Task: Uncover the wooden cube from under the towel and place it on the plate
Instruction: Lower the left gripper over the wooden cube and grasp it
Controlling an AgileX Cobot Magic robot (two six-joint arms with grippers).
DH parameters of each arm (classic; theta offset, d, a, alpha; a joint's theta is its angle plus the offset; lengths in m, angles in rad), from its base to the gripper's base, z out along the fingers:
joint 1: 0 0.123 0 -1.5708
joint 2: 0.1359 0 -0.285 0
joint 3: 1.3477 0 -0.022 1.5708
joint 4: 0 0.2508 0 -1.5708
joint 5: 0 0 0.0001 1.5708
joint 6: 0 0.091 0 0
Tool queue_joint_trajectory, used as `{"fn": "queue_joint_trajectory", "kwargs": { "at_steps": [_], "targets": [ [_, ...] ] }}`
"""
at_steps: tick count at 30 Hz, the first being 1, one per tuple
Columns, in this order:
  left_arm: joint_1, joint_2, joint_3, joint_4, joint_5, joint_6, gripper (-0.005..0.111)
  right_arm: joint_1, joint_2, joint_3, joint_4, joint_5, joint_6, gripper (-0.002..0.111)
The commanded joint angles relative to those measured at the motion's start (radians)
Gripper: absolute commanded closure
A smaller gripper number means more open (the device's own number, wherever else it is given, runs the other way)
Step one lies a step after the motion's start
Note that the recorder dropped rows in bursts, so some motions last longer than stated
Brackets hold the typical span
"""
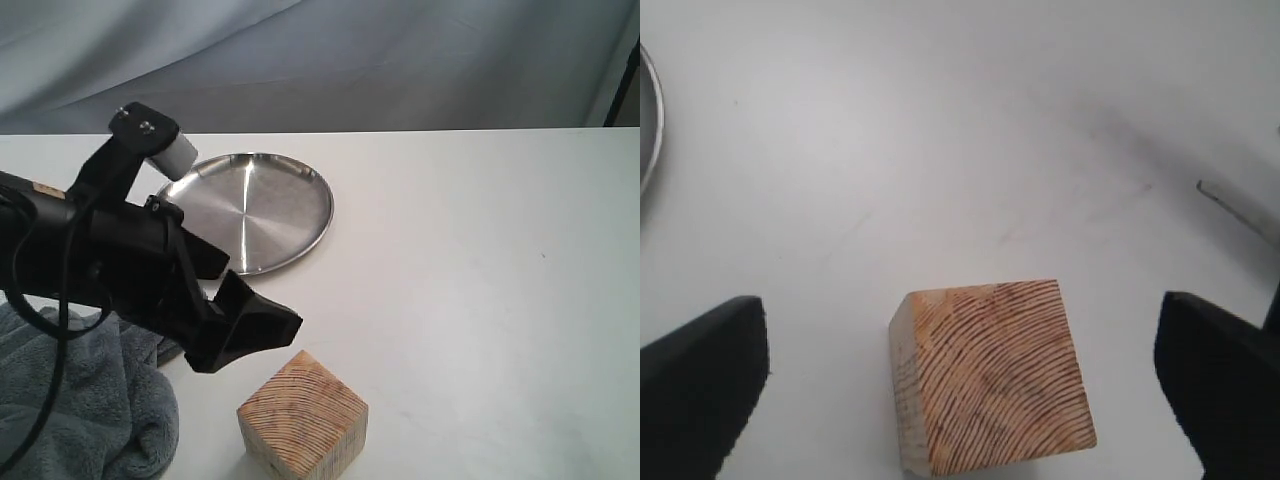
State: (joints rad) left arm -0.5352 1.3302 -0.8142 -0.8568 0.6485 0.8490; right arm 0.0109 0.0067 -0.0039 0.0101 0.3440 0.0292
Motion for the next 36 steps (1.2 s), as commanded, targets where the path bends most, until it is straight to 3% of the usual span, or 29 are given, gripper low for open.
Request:
{"fn": "queue_joint_trajectory", "kwargs": {
  "at_steps": [1,6,9,12,14,16,18,19,25,28,34,36],
  "targets": [
    [-0.003,0.036,0.006,-0.022,-0.009,0.017,0.002,0.0,-0.007,0.004,-0.01,-0.002,0.003,0.108],
    [-0.027,0.063,0.006,-0.017,-0.019,0.017,0.002,0.0,-0.007,0.004,-0.01,-0.002,0.003,0.108],
    [-0.095,0.083,-0.012,0.017,-0.021,0.021,0.003,0.0,-0.007,0.004,-0.01,-0.002,0.003,0.108],
    [-0.188,0.112,-0.048,0.053,-0.06,-0.005,0.014,0.0,-0.007,0.004,-0.01,-0.002,0.003,0.108],
    [-0.236,0.13,-0.065,0.06,-0.117,-0.033,0.033,0.0,-0.007,0.004,-0.01,-0.002,0.001,0.108],
    [-0.274,0.149,-0.067,0.06,-0.172,-0.032,0.059,0.0,-0.007,0.004,-0.01,-0.002,0.001,0.108],
    [-0.292,0.169,-0.067,0.074,-0.189,-0.026,0.095,0.0,-0.007,0.004,-0.01,-0.002,0.001,0.108],
    [-0.296,0.178,-0.067,0.088,-0.184,-0.02,0.107,0.0,-0.007,0.004,-0.01,-0.002,0.001,0.108],
    [-0.295,0.199,-0.067,0.132,-0.131,-0.039,0.107,0.0,-0.007,0.004,-0.01,-0.002,0.001,0.108],
    [-0.295,0.199,-0.069,0.17,-0.135,-0.156,0.107,0.0,-0.007,0.004,-0.01,-0.002,0.001,0.108],
    [-0.298,0.199,-0.079,0.46,-0.141,-0.515,0.107,0.0,-0.007,0.004,-0.01,-0.002,0.004,0.108],
    [-0.327,0.199,-0.094,0.597,-0.125,-0.649,0.107,0.0,-0.007,0.004,-0.01,-0.002,0.004,0.108]
  ]
}}
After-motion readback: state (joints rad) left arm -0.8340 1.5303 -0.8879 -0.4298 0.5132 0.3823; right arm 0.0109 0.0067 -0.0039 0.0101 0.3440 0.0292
